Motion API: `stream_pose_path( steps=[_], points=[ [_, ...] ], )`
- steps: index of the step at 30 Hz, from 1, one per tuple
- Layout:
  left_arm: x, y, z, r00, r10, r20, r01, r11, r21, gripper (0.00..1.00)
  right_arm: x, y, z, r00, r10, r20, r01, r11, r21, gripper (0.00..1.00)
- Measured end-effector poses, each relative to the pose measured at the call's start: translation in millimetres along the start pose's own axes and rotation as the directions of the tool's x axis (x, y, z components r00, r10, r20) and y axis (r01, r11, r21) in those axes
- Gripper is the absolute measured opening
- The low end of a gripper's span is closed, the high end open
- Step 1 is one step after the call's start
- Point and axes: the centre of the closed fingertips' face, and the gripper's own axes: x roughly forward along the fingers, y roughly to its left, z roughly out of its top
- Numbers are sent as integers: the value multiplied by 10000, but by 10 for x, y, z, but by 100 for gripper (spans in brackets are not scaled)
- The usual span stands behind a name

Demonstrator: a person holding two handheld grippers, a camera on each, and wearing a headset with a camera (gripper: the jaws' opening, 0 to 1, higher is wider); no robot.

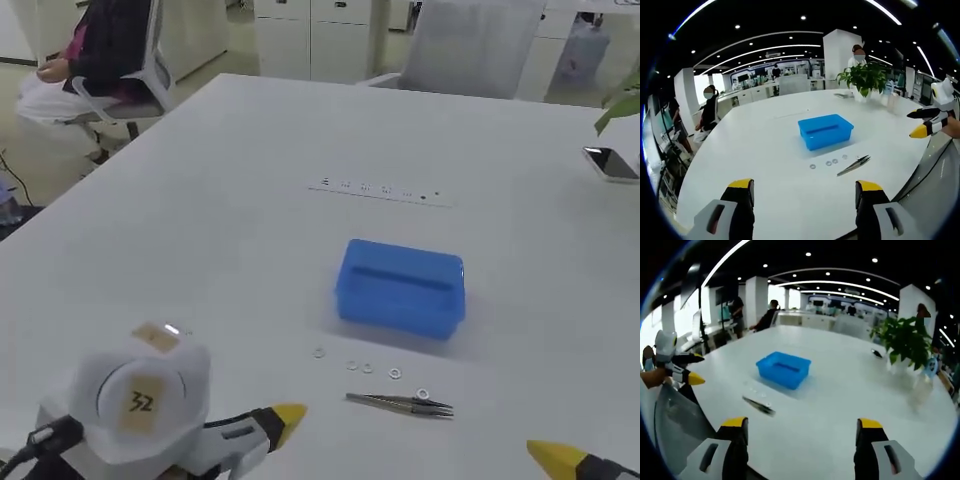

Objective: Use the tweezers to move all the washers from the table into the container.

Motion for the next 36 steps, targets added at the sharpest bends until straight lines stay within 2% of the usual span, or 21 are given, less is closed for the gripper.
stream_pose_path(
  steps=[2,7,9,11,13,15,18,19,21,22,24,26,27,28,29,31,32,33,34,35,36],
  points=[
    [13,-28,44,9995,-244,206,240,9995,204,83,7,11,-1,10000,40,-36,-40,10000,23,87],
    [70,-52,81,9970,-748,177,746,9971,138,81,33,59,-4,9994,307,-153,-305,9995,87,85],
    [111,-54,75,9960,-897,23,897,9959,132,80,55,71,1,9991,402,-140,-401,9992,83,85],
    [139,-72,59,9936,-1113,-195,1117,9935,233,73,93,88,-8,9984,522,-196,-521,9986,43,84],
    [177,-138,37,9858,-1613,-464,1629,9861,333,66,133,97,-23,9978,606,-278,-605,9982,38,83],
    [215,-186,37,9802,-1885,-612,1912,9806,424,63,158,112,-27,9970,695,-349,-693,9976,80,83],
    [293,-268,-21,9644,-2371,-1168,2484,9641,937,54,156,154,19,9965,786,-280,-788,9969,-65,83],
    [311,-300,-30,9596,-2532,-1229,2650,9599,917,52,159,162,23,9962,817,-286,-820,9966,-93,83],
    [354,-377,-58,9434,-2985,-1446,3126,9460,864,47,170,186,27,9956,887,-306,-893,9959,-169,83],
    [374,-394,-60,9398,-3074,-1492,3224,9424,895,45,179,196,21,9951,933,-338,-940,9954,-200,83],
    [426,-454,-65,9268,-3364,-1673,3575,9265,1174,40,200,216,-6,9941,969,-488,-982,9949,-246,82],
    [493,-511,-48,9161,-3642,-1679,3888,9092,1492,37,211,223,-13,9939,984,-504,-997,9947,-248,82],
    [537,-546,-66,9064,-3800,-1846,4087,8993,1555,36,227,224,-27,9936,979,-568,-994,9948,-234,82],
    [575,-562,-75,9025,-3848,-1934,4162,8948,1617,34,233,229,-34,9934,967,-616,-982,9949,-213,82],
    [625,-597,-87,8946,-3978,-2037,4332,8838,1765,33,233,239,-40,9929,981,-673,-993,9949,-154,82],
    [710,-655,-118,8832,-4151,-2184,4552,8707,1860,28,232,282,-28,9917,1113,-638,-1121,9937,-93,82],
    [751,-667,-124,8835,-4146,-2180,4540,8724,1810,28,233,301,-26,9912,1156,-645,-1166,9931,-122,82],
    [779,-695,-143,8758,-4265,-2260,4678,8653,1800,28,238,316,-29,9907,1174,-682,-1189,9927,-181,82],
    [825,-720,-157,8710,-4324,-2333,4756,8612,1794,27,242,336,-35,9901,1204,-728,-1225,9921,-263,81],
    [852,-734,-160,8697,-4352,-2329,4787,8588,1827,26,245,346,-38,9897,1234,-732,-1257,9917,-282,81],
    [895,-759,-176,8635,-4436,-2402,4896,8515,1878,24,256,363,-52,9888,1280,-770,-1306,9910,-292,81]
  ],
)
